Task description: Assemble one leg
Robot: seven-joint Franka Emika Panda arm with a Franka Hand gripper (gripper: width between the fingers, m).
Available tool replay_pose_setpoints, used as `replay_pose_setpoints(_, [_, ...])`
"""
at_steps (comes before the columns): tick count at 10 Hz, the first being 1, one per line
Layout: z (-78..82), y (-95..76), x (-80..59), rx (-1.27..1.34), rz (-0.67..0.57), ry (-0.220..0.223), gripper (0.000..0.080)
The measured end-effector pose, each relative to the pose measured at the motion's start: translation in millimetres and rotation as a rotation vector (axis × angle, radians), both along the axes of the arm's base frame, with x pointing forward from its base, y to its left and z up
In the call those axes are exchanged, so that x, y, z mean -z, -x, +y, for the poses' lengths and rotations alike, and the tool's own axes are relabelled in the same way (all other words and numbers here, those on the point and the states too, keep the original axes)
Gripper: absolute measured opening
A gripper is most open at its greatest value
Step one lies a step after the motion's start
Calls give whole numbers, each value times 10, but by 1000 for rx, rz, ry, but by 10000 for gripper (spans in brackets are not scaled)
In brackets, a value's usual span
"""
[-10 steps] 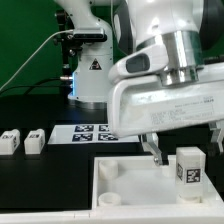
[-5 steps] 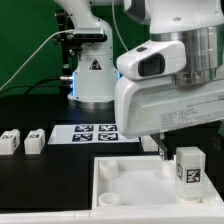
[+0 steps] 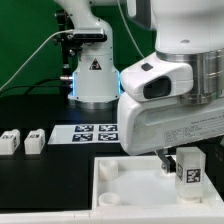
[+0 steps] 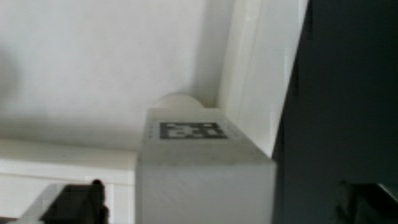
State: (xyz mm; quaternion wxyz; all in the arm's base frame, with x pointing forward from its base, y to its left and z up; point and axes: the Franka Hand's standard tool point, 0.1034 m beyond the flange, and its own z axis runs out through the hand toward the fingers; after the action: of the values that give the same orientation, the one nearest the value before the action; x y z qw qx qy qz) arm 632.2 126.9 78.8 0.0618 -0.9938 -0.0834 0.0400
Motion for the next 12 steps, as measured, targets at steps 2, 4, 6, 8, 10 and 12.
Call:
replay_pose_setpoints(2, [-5,1,2,1,1,0,427])
replay_pose_setpoints(4, [-22,-3,3,47,6,5,313])
replay_pose_setpoints(6, [-37,-5,5,82,10,8,313])
replay_pose_setpoints(8, [-40,-6,6,308,36,28,312])
replay_pose_setpoints(10, [-71,-25,10,579,65,38,310])
replay_pose_setpoints(12, [-143,-42,54,904,69,1,302])
